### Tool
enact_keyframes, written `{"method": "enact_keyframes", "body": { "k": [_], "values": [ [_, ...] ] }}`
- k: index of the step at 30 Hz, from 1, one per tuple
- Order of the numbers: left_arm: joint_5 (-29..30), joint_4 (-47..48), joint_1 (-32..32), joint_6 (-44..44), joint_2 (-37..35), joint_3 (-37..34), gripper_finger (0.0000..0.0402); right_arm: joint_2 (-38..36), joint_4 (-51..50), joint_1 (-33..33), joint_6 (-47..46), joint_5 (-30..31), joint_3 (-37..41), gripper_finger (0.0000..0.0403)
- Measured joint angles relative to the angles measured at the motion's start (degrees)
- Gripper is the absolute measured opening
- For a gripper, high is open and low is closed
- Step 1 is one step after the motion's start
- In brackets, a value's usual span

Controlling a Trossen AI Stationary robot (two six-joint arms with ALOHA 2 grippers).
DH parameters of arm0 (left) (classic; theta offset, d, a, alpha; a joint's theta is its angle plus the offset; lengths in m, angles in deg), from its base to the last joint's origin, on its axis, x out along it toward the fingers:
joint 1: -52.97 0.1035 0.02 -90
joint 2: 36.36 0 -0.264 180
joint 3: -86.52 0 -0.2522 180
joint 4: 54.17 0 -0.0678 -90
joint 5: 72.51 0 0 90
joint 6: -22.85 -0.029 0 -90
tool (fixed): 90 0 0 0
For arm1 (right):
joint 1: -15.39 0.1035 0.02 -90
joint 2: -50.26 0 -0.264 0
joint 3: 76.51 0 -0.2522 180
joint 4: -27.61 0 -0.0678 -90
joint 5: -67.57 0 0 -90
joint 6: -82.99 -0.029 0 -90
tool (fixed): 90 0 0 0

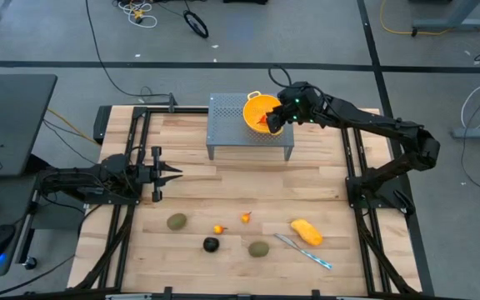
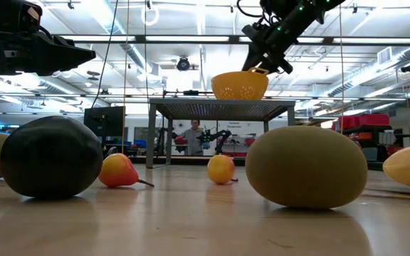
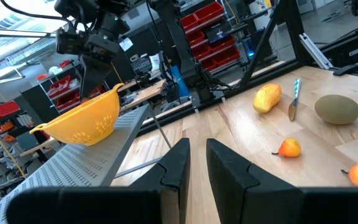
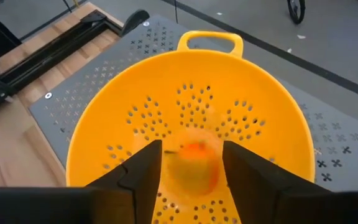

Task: Pick & Place Fruit
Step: Put the peach into the yellow strainer bowl on the shelf

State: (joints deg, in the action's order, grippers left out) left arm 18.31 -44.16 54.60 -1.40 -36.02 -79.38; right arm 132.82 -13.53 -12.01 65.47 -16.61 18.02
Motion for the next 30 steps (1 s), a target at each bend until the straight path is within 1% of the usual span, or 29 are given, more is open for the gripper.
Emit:
{"method": "enact_keyframes", "body": {
  "k": [8,15,20,25,30],
  "values": [
    [0.0,0.0,0.0,0.0,0.0,0.0,0.0064,-0.1,-1.5,0.0,0.5,0.0,0.0,0.0195],
    [0.0,0.0,0.0,0.0,0.0,0.0,0.0064,-3.0,-0.6,1.8,2.1,0.0,0.0,0.0195],
    [0.0,0.0,0.0,0.0,0.0,0.0,0.0064,-5.5,-0.7,4.8,4.7,-0.9,0.0,0.0195],
    [0.0,0.0,0.0,0.0,0.0,0.0,0.0064,-7.6,-0.8,9.0,4.5,-1.6,0.0,0.0195],
    [0.0,0.0,0.0,0.0,0.0,0.0,0.0064,-7.8,-1.1,13.7,4.5,-1.5,0.0,0.0195]
  ]
}}
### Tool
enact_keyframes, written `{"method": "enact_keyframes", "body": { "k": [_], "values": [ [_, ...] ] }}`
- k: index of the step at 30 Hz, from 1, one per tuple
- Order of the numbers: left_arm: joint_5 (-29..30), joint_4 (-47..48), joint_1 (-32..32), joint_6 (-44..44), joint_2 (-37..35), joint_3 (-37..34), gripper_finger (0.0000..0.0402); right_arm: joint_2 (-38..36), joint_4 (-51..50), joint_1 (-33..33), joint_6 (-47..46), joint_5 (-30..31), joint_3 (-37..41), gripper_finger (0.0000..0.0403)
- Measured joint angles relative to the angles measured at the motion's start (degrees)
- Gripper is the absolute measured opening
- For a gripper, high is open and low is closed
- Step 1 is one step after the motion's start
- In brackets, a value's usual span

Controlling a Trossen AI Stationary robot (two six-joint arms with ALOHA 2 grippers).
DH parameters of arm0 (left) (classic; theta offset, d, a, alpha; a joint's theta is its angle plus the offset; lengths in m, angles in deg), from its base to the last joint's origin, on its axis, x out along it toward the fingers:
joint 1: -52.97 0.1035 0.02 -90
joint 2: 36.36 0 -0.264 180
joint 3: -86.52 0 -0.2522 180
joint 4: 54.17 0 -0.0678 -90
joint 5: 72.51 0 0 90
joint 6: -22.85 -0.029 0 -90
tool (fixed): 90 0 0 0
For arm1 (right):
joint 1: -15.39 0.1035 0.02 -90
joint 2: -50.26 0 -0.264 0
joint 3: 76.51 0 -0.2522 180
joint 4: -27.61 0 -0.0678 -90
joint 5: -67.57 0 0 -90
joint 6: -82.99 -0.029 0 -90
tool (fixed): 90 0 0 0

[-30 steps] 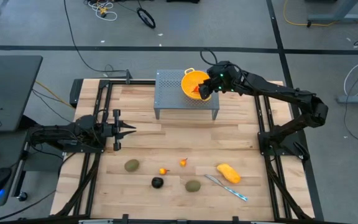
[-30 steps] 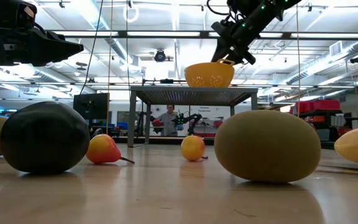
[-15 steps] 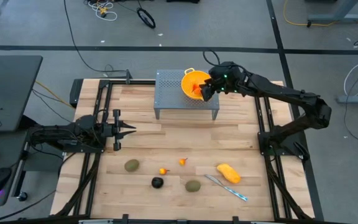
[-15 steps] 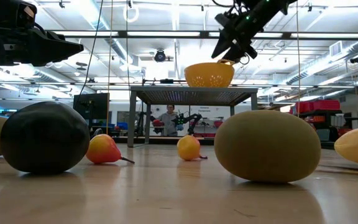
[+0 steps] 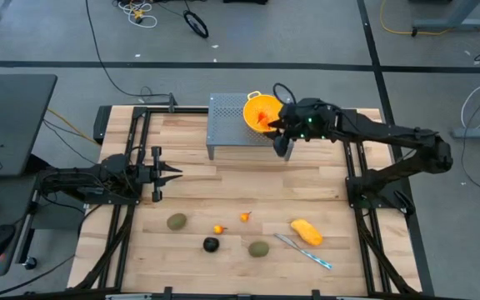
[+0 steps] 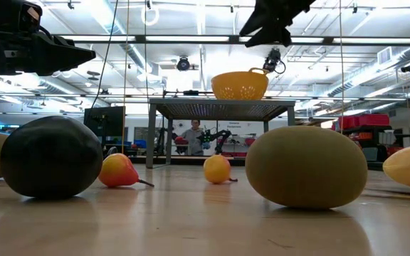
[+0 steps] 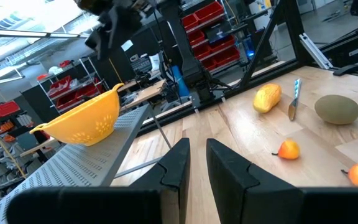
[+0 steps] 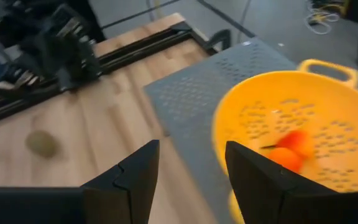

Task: Pick & Place Fruit
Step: Put the peach into the yellow strainer bowl on the shelf

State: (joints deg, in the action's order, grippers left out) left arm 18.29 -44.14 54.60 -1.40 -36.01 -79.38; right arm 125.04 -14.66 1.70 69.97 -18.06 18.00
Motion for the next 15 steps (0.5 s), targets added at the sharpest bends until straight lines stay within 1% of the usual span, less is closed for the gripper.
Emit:
{"method": "enact_keyframes", "body": {
  "k": [11,15],
  "values": [
    [0.0,0.0,0.0,0.0,0.0,0.0,0.0064,0.0,-2.4,10.5,-0.2,0.1,0.0,0.0195],
    [0.0,0.0,0.0,0.0,0.0,0.0,0.0064,0.0,-2.4,13.3,-1.3,1.9,0.0,0.0205]
  ]
}}
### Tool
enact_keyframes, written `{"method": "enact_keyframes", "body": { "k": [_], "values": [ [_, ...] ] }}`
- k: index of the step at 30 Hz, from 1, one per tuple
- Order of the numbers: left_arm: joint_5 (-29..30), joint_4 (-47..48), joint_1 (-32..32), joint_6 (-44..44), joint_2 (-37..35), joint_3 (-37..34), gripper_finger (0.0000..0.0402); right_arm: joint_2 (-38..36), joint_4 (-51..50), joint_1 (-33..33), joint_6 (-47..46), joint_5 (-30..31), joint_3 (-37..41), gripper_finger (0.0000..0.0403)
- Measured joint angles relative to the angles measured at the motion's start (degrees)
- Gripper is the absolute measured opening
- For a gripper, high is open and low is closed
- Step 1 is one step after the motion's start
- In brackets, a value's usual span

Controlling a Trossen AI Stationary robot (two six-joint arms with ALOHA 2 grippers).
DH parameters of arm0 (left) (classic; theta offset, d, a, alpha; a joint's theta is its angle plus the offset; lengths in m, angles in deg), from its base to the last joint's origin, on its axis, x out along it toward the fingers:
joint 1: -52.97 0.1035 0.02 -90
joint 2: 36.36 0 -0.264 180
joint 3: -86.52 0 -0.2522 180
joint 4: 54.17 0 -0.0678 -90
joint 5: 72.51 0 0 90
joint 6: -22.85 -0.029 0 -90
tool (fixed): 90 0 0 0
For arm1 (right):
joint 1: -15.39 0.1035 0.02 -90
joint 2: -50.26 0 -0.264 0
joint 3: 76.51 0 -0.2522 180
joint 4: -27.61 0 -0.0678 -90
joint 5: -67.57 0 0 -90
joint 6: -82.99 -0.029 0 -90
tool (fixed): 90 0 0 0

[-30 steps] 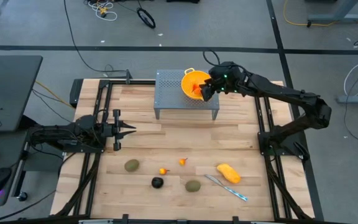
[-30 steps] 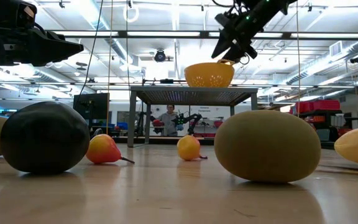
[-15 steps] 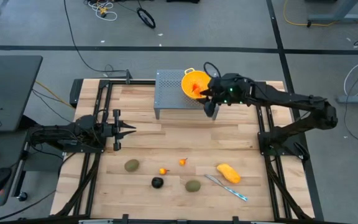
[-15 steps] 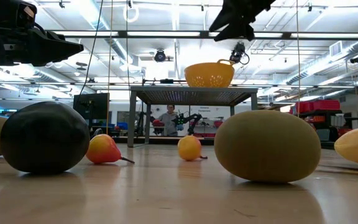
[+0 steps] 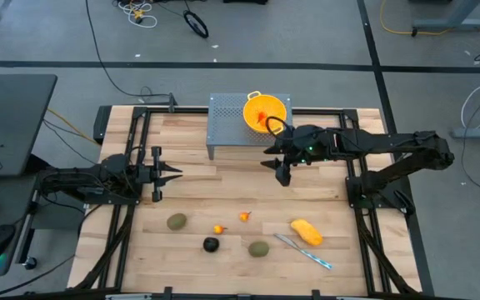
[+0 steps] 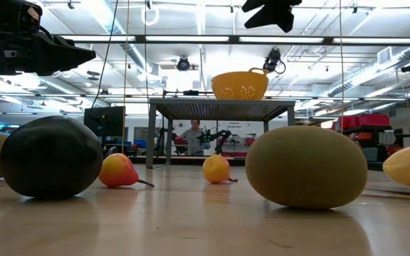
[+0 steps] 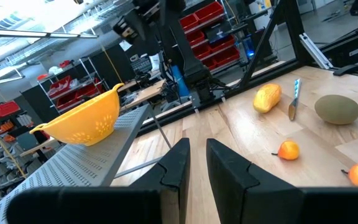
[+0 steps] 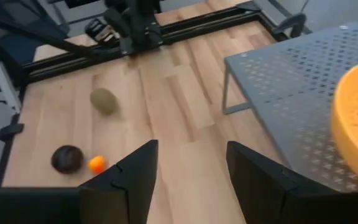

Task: Pick & Place Fruit
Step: Put the peach into the yellow strainer bowl on the shelf

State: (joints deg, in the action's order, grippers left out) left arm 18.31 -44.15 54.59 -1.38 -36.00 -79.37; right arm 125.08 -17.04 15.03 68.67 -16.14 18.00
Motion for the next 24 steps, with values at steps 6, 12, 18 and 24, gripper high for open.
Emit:
{"method": "enact_keyframes", "body": {
  "k": [6,12,18,24],
  "values": [
    [0.0,0.0,0.0,0.0,0.0,0.0,0.0064,0.0,0.0,1.7,-2.8,2.2,0.0,0.0245],
    [0.0,0.0,0.0,0.0,0.0,0.0,0.0064,0.0,0.0,2.3,-3.4,2.7,0.0,0.0286],
    [0.0,0.0,0.0,0.0,0.0,0.0,0.0064,0.0,0.0,2.4,-4.5,2.7,0.0,0.0305],
    [0.0,0.0,0.0,0.0,0.0,0.0,0.0064,0.1,-0.2,2.4,-4.0,1.3,0.0,0.0307]
  ]
}}
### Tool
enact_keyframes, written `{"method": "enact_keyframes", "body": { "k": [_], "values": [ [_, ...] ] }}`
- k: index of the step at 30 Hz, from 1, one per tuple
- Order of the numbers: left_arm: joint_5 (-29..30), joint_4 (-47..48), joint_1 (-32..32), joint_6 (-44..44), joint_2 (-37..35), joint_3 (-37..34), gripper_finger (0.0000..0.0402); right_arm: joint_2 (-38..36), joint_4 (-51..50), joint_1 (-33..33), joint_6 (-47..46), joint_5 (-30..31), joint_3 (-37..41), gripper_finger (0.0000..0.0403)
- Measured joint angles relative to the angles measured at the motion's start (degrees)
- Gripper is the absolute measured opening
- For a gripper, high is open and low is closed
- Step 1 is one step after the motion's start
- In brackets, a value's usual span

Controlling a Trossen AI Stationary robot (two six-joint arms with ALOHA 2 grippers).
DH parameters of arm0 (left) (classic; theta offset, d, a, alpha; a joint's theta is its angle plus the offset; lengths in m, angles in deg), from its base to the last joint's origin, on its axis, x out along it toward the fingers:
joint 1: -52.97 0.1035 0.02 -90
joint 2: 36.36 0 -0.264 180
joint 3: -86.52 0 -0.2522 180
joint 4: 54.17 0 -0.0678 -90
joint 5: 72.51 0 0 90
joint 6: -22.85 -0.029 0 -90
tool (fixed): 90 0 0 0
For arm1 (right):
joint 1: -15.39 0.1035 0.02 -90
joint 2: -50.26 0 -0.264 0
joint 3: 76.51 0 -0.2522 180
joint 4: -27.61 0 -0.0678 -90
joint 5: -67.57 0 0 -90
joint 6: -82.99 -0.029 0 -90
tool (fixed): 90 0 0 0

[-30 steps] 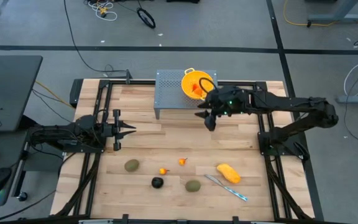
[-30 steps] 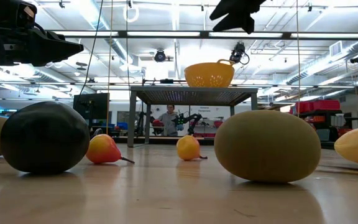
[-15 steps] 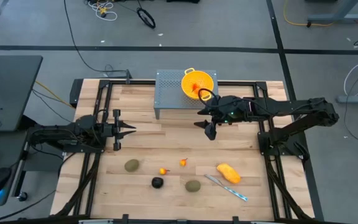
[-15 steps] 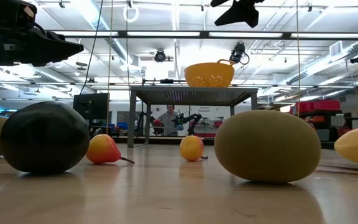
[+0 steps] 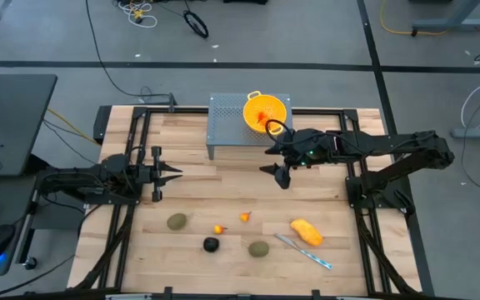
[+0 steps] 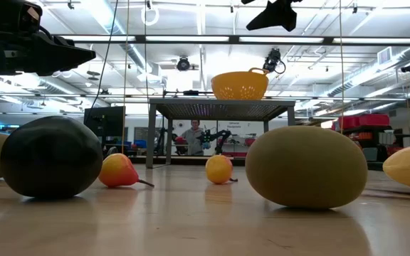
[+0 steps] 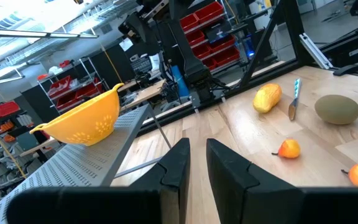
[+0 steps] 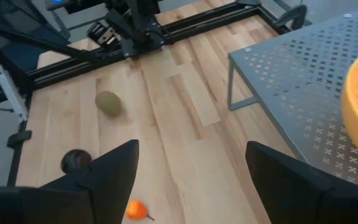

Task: Pick & Place Fruit
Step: Put the peach into the yellow strainer bowl on the shelf

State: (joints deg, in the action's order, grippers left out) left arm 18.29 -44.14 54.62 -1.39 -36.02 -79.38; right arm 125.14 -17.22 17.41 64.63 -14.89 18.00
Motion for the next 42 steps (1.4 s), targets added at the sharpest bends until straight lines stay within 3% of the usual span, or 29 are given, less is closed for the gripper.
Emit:
{"method": "enact_keyframes", "body": {
  "k": [8,27,36,42],
  "values": [
    [0.0,0.0,0.0,0.0,0.0,0.0,0.0064,3.4,0.1,0.0,1.3,-4.6,0.0,0.0307],
    [0.0,0.0,0.0,-0.2,0.0,0.0,0.0064,3.9,-0.2,0.7,2.2,-4.6,0.0,0.0306],
    [7.6,-0.5,0.0,-0.2,0.0,0.0,0.0064,3.9,-2.3,0.7,0.6,-4.6,0.0,0.0298],
    [7.7,-0.5,0.0,-3.0,0.0,0.0,0.0064,3.9,-2.3,0.7,2.2,-4.6,0.0,0.0295]
  ]
}}
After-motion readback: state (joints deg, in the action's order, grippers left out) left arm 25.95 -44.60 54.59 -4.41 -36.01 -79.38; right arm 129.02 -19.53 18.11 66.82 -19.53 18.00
